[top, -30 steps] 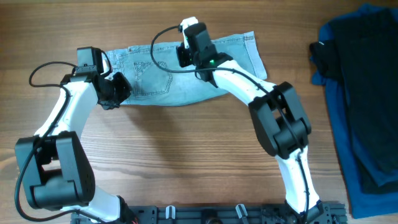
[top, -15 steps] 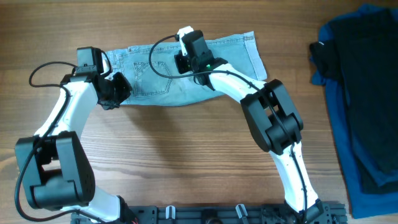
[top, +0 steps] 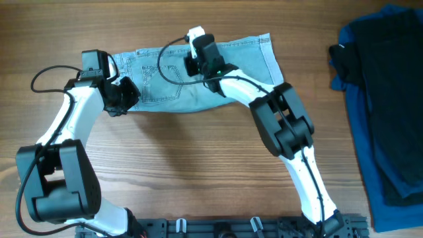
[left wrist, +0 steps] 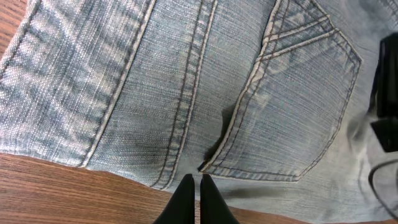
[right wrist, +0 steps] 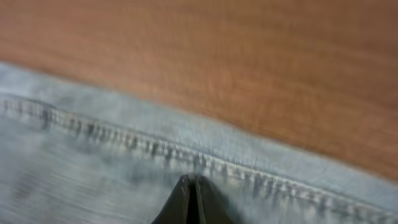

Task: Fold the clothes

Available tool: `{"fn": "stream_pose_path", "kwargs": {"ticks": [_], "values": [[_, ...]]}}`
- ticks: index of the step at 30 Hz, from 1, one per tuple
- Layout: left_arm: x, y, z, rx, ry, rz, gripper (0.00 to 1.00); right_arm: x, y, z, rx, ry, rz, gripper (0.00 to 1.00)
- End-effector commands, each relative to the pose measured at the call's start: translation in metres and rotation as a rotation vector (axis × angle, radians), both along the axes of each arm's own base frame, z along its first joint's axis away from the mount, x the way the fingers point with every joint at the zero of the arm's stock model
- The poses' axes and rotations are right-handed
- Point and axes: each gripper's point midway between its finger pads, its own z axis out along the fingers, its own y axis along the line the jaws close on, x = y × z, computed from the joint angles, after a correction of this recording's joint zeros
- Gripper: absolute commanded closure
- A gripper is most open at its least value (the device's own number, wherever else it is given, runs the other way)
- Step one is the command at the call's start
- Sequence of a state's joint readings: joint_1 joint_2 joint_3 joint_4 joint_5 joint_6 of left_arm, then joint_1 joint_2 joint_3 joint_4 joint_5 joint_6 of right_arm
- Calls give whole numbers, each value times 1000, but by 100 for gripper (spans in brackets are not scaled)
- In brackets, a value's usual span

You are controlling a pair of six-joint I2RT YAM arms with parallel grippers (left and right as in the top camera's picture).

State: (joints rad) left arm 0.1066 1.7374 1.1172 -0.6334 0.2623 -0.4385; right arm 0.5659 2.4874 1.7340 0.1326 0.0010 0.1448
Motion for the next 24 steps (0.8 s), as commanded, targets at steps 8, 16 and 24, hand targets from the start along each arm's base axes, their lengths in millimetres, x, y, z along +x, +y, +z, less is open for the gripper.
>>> {"fn": "stream_pose_path", "kwargs": {"ticks": [8, 16, 24], "values": [[2, 2, -1, 7, -3, -11, 96, 11, -49, 153, -75, -184, -175, 89], [2, 2, -1, 7, -3, -11, 94, -68, -184, 225, -166, 117, -279, 51], [2, 2, -1, 7, -3, -11, 90, -108, -275, 165, -88, 482, -245, 44]]}}
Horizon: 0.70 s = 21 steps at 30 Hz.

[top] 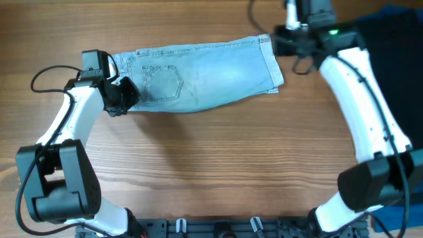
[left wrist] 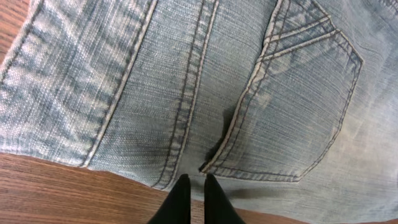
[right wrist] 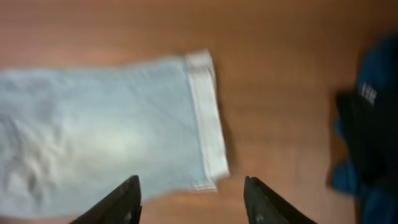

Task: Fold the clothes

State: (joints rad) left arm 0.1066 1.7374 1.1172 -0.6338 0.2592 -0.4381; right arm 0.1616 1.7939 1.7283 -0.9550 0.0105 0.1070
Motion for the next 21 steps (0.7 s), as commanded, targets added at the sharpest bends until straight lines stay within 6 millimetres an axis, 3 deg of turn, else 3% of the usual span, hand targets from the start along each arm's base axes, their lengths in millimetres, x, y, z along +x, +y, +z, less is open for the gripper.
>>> {"fn": "stream_pose_path", "kwargs": {"ticks": [1, 7, 16, 21], "values": [[2, 1, -1, 4, -3, -11, 90, -12, 0, -42, 153, 129, 120, 43], [2, 1, -1, 4, -3, -11, 89, -20, -9, -97, 199, 220, 118, 43], [2, 1, -1, 3, -2, -11, 89, -16, -18, -180, 153, 253, 84, 42], [2, 1, -1, 3, -2, -12, 89, -19, -16, -198, 162, 288, 68, 40]]}}
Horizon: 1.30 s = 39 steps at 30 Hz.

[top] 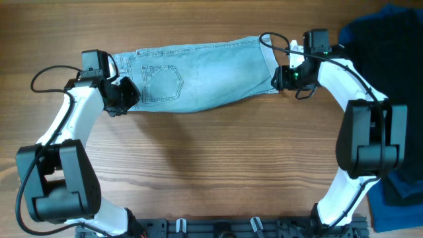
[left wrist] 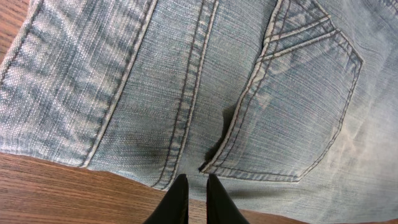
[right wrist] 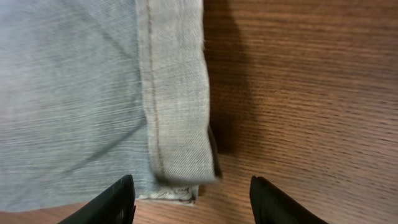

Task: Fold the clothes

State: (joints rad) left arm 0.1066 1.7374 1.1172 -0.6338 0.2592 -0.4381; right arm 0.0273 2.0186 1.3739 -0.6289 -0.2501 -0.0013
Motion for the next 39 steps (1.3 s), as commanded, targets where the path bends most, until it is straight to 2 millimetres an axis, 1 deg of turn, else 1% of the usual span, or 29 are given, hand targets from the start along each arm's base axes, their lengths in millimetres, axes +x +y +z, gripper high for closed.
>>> {"fn": "stream_pose_path", "kwargs": {"ticks": [1, 4, 6, 10, 14, 21, 23, 27, 31, 32, 36, 39], "values": [[2, 1, -1, 3, -3, -12, 89, -5, 2, -18, -9, 39, 2, 40], [2, 1, -1, 3, -2, -12, 89, -7, 7, -23, -8, 51, 8, 40], [2, 1, -1, 3, -2, -12, 89, -8, 12, -25, 1, 65, -18, 40], [2, 1, -1, 3, -2, -12, 89, -6, 19, -25, 24, 77, -84, 39], [2, 1, -1, 3, -2, -12, 89, -6, 21, -25, 31, 80, -105, 39], [2, 1, -1, 3, -2, -12, 89, -4, 22, -24, 42, 86, -149, 39], [2, 1, -1, 3, -3, -12, 89, -4, 21, -24, 46, 88, -163, 41], [2, 1, -1, 3, -3, -12, 89, -1, 16, -25, 54, 109, -304, 41], [2, 1, -1, 3, -3, -12, 89, 0, 16, -26, 71, 119, -358, 41], [2, 1, -1, 3, -3, -12, 89, 0, 16, -26, 72, 119, -361, 42], [2, 1, -1, 3, -3, -12, 89, -1, 18, -29, 76, 133, -381, 51], [2, 1, -1, 3, -2, -12, 89, -1, 21, -31, 75, 135, -375, 52]]}}
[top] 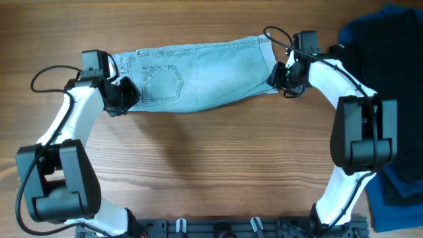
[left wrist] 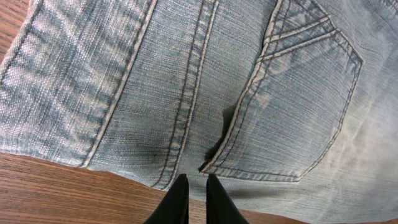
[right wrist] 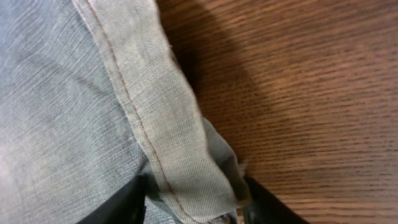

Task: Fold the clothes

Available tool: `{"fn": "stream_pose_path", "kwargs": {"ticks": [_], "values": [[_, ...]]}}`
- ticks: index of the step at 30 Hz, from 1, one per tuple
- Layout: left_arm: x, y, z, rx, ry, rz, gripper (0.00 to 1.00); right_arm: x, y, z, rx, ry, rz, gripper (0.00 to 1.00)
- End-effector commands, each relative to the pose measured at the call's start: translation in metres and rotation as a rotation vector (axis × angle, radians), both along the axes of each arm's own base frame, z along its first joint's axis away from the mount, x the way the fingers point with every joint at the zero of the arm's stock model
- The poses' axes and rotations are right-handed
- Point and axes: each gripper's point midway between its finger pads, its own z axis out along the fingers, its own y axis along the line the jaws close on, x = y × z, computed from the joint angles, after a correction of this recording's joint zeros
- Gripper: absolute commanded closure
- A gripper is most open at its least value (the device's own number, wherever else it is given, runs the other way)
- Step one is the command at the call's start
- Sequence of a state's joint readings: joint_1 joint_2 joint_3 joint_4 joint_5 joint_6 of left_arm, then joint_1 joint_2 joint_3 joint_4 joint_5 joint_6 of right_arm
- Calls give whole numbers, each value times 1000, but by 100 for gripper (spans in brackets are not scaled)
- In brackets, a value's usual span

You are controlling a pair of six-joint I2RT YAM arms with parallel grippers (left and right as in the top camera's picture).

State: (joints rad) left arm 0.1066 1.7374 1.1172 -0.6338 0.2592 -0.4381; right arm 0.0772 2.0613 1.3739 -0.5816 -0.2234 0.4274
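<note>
Light blue jeans (top: pixel 205 73), folded lengthwise, lie across the far part of the wooden table, waist to the left and hem to the right. My left gripper (top: pixel 123 99) sits at the jeans' near edge by the back pocket (left wrist: pixel 298 118). In its wrist view the left gripper (left wrist: pixel 194 190) shows its fingers a narrow gap apart over the denim edge. My right gripper (top: pixel 280 77) is at the hem end. The right gripper (right wrist: pixel 193 205) is open, with its fingers (right wrist: pixel 127 202) on either side of the hem's (right wrist: pixel 168 130) near corner.
A heap of dark blue and black clothes (top: pixel 386 99) lies at the table's right edge. Bare wooden tabletop (top: pixel 198 165) stretches in front of the jeans. Both arms' cables hang near the jeans' ends.
My right gripper has moved a little left, from just beside the hem to straddling its near corner, still open. The left gripper and the jeans have not changed.
First my right gripper was shut at the jeans' far edge near the waist and the left was shut at the near edge. Then the right was open, high over the hem end, and the left's fingers had parted slightly. The right then stood low beside the hem and now straddles it.
</note>
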Motion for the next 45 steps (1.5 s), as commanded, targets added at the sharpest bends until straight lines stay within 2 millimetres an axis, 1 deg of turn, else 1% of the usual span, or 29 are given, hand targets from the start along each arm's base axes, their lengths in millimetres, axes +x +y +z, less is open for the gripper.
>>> {"fn": "stream_pose_path", "kwargs": {"ticks": [1, 9, 12, 14, 17, 18, 22, 24, 26, 28, 30, 32, 33, 36, 37, 38, 40, 45], "values": [[2, 1, -1, 3, -3, -12, 89, -5, 4, -15, -11, 36, -15, 52], [2, 1, -1, 3, -3, -12, 89, -8, 10, -15, 2, 48, -14, 53], [2, 1, -1, 3, -3, -12, 89, -8, 17, -15, 3, 39, 0, 64], [2, 1, -1, 3, -3, -12, 89, -6, 22, -14, 4, 28, 11, 78], [2, 1, -1, 3, -3, -12, 89, -6, 22, -14, -9, 26, 10, 90], [2, 1, -1, 3, -3, -12, 89, -6, 21, -14, -13, 26, 10, 96], [2, 1, -1, 3, -3, -12, 91, -5, 12, -16, -59, 23, -2, 96], [2, 0, 0, 0, -3, -13, 96, -4, 13, -15, -76, 4, 62, 96], [4, -5, 2, -26, -16, -23, 96, -4, 11, -15, -89, -3, 100, 96], [10, -13, 10, -77, -55, -42, 96, -5, 6, -14, -93, -1, 107, 96], [14, -24, 26, -135, -103, -68, 96, -4, -2, -11, -94, -1, 92, 96], [18, -34, 51, -189, -180, -99, 96, -3, -19, 1, -98, -16, 77, 96], [20, -37, 60, -202, -208, -106, 96, -3, -25, 8, -102, -27, 82, 96], [25, -46, 82, -212, -276, -114, 95, -6, -37, 31, -125, -60, 121, 95], [27, -53, 88, -212, -302, -133, 95, -9, -40, 41, -136, -73, 145, 96], [28, -59, 91, -212, -315, -148, 94, -11, -43, 48, -141, -79, 149, 96], [30, -77, 96, -228, -335, -174, 92, -16, -44, 67, -154, -106, 178, 96], [32, -128, 96, -279, -336, -226, 92, -29, -43, 104, -172, -158, 224, 96]]}}
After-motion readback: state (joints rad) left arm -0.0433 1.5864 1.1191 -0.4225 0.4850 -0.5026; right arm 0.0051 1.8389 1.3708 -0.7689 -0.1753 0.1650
